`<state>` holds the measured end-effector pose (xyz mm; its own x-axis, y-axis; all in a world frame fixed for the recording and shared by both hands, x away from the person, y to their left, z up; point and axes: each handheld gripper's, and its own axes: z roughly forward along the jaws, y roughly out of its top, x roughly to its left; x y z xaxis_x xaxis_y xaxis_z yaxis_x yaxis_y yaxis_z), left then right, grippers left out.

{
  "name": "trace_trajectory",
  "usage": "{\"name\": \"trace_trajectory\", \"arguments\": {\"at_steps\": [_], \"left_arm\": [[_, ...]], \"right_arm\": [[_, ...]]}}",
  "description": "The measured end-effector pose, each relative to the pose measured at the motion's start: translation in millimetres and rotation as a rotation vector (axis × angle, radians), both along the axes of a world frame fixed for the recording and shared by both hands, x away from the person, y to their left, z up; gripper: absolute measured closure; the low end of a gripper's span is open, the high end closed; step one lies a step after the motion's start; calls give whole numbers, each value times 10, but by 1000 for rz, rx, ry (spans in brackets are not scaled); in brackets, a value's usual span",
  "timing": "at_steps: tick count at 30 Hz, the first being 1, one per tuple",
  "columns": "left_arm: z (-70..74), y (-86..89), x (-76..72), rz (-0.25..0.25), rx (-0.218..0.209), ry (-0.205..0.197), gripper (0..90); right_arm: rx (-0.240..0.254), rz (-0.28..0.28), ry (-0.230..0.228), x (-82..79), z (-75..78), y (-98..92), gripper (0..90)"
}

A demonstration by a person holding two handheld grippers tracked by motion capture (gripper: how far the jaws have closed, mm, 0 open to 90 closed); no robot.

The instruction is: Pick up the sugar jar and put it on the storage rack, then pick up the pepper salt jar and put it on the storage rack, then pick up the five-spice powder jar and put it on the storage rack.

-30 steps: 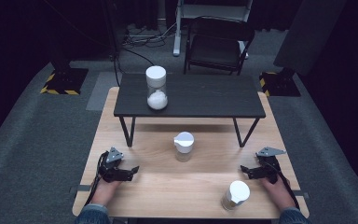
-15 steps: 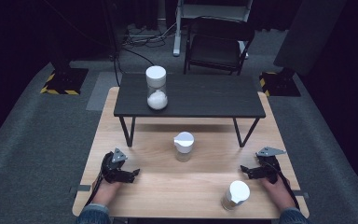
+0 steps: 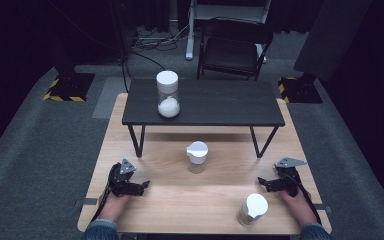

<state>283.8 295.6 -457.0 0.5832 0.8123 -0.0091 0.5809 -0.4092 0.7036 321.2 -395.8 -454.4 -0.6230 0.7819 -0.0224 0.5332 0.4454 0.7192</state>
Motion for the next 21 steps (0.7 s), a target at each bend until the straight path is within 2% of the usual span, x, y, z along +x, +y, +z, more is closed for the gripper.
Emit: {"name": "trace_trajectory", "arguments": {"at_steps": [11, 14, 21], "left_arm": [[2, -1, 2, 2, 1, 1, 55], [3, -1, 5, 6, 1, 1, 54], [2, 0, 5, 6, 1, 0, 54]], "right_arm": [[4, -8, 3, -11, 1, 6, 17], [2, 2, 16, -2, 34, 1, 23], [49, 25, -81, -135, 120, -2, 22]]}}
